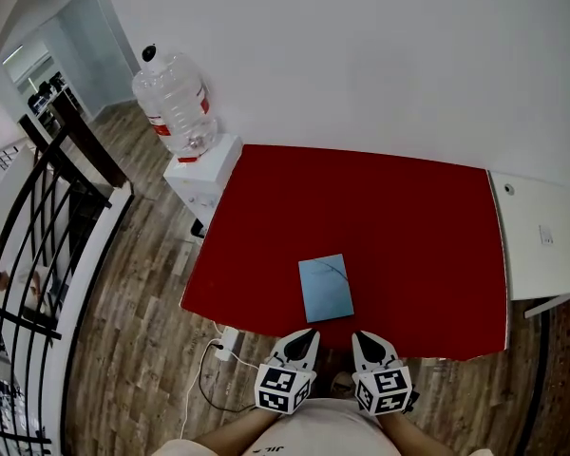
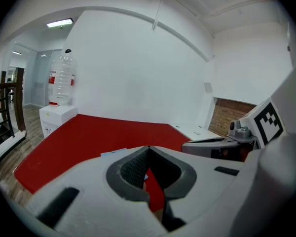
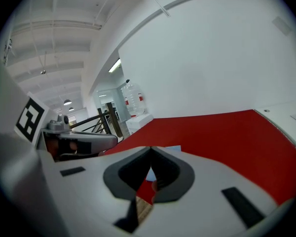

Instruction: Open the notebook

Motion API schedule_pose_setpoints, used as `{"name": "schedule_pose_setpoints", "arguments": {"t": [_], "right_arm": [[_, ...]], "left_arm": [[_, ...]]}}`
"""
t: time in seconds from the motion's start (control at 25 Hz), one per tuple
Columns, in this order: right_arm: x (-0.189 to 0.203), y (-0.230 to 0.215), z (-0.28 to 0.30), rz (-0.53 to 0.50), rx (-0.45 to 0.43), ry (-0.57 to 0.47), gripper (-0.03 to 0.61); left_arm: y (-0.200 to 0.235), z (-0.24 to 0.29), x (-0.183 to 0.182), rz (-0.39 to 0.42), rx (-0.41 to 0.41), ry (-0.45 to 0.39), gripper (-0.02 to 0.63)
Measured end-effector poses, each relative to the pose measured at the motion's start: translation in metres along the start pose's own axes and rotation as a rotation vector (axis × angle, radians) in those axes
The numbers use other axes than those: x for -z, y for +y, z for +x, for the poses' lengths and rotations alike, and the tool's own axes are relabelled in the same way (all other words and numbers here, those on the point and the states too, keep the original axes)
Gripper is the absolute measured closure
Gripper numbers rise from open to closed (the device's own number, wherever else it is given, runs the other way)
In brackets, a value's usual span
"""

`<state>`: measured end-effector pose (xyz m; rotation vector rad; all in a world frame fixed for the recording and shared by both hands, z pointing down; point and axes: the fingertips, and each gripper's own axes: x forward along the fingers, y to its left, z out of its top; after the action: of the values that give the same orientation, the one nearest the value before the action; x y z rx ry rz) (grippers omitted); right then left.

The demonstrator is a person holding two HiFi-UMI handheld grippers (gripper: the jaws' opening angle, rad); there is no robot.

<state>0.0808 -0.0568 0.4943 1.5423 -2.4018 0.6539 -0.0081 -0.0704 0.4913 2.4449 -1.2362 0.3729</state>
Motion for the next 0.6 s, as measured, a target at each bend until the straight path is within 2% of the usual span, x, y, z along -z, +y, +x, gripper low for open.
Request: {"name": "schedule_pose_setpoints", "arguments": {"t": [0.24, 0.6], "right_arm": [[0.008, -0.013, 0.010, 0.015, 0.032, 0.022, 0.572], [0.039, -0.044, 0.035, 0.043, 0.084, 0.082, 0.573]], "left_arm": [[0.004, 0.027, 0.014, 0.097, 0.029, 0.054, 0.607], [0.019, 0.108, 0.088, 0.206, 0.070, 0.251, 0.594]]}}
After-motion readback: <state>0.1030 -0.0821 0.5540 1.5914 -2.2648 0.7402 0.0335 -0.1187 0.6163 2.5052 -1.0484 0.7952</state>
